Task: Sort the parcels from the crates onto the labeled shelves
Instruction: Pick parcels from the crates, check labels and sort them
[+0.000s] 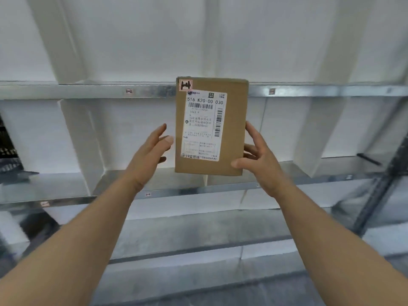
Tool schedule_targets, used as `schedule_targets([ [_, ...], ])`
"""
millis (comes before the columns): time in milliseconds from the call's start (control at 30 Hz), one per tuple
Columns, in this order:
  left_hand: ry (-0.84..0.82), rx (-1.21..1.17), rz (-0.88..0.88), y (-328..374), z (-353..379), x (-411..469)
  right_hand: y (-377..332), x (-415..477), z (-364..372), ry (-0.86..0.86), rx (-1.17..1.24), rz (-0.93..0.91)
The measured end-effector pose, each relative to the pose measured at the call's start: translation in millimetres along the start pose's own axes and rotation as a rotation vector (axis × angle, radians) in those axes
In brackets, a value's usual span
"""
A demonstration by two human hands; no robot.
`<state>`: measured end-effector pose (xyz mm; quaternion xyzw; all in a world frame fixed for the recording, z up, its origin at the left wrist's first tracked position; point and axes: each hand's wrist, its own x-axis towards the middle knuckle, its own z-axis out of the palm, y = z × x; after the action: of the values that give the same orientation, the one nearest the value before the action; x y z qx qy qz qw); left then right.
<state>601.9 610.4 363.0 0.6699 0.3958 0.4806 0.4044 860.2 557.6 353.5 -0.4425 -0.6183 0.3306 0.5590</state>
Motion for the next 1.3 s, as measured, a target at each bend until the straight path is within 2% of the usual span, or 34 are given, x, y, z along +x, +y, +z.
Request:
schedule_targets([
  [200,-0.045,0.334,0.185,21,88,54,-2,-4,-99,0.138,-0.090,-0.016],
  [333,-0.067,0.475,0.285,42,145,93,1,-2,-163,0.210,-0.091,-0.025],
  [600,-0.136,0.655,0.494,73,262,170,5,11,-295,0.344,-0.152,-0.039],
  [867,-0.211,0.693,0.653,111,372,214,10,7,-418,0.462,-0.151,-0.076],
  [1033,-0.168,0.784,0.696,137,434,243,8,28,-495,0.466,-0.157,-0.118],
  [1300,-0.054,0.930,0.648,171,514,283,8,101,-611,0.318,-0.198,-0.188],
])
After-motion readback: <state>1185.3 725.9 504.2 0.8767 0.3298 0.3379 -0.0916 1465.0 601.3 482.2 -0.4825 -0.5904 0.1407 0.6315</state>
